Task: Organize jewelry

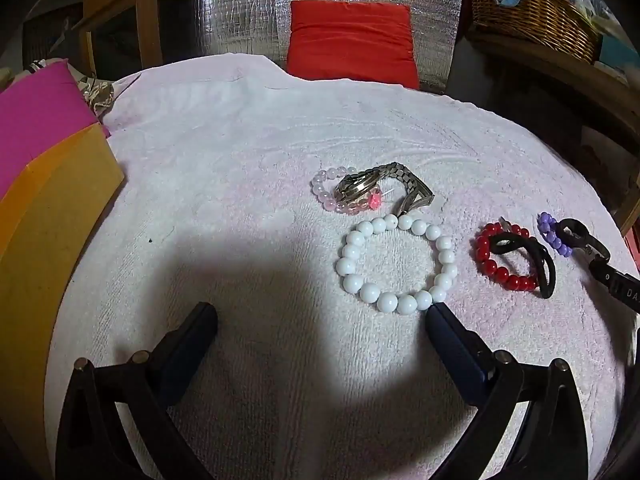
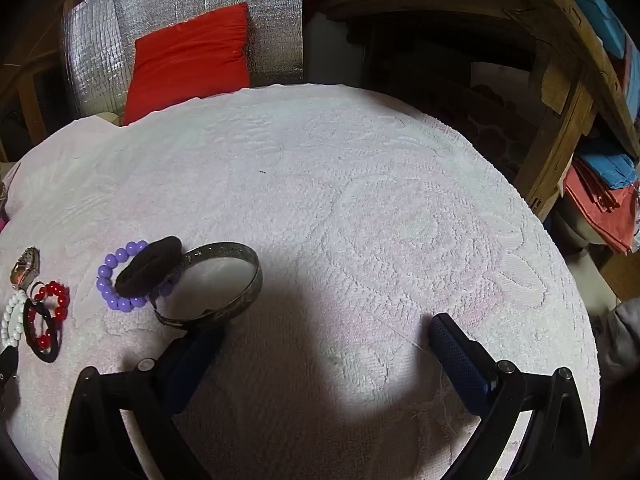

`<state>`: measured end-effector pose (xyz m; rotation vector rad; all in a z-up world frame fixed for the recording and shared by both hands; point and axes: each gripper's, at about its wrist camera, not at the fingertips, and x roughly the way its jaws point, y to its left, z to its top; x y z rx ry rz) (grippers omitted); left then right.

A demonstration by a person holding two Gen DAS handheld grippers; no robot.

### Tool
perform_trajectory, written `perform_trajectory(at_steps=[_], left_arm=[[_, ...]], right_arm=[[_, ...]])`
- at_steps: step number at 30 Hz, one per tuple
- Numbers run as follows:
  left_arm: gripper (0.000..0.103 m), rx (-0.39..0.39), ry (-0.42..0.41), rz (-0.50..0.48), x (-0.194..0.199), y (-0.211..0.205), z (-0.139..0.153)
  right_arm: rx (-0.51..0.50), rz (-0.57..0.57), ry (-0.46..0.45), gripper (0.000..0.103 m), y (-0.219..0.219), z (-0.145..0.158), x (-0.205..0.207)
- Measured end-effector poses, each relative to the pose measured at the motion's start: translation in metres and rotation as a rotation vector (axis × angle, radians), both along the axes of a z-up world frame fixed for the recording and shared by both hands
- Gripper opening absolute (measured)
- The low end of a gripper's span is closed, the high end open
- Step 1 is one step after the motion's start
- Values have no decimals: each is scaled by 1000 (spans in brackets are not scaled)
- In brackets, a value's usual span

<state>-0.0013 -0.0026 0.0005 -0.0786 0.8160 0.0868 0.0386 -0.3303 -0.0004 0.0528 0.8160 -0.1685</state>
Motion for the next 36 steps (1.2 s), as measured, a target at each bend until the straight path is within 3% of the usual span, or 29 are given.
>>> perform_trajectory(at_steps=[5, 9, 11, 13, 15, 18, 26, 31, 34, 36], left_arm=[[103, -1, -1, -1, 1, 1, -1], [103, 1, 5, 9, 3, 0, 0], [103, -7, 34, 26, 6, -1, 2], [103, 0, 105, 6, 9, -4, 8], [103, 41, 134, -7, 0, -7, 20], [103, 131, 10, 14, -38, -7, 60], [103, 204, -196, 10, -135, 6, 173], [103, 221, -255, 21, -182, 14, 213], [103, 213, -281, 20, -203, 21, 229], [103, 218, -292, 18, -213, 22, 238]], right_arm=[[33, -88, 59, 103, 3, 3, -6], [100, -91, 88, 103, 5, 5, -40], [122, -55, 111, 103, 9, 8, -52], [125, 9, 204, 103, 19, 13, -57], [155, 61, 250, 103, 24, 19, -66], [153, 76, 168, 103, 33, 51, -96], [132, 151, -102, 103, 66, 159, -165], [120, 170, -259, 103, 90, 203, -217], [133, 190, -346, 103, 102, 214, -241], [134, 222, -355, 103, 108, 217, -246]])
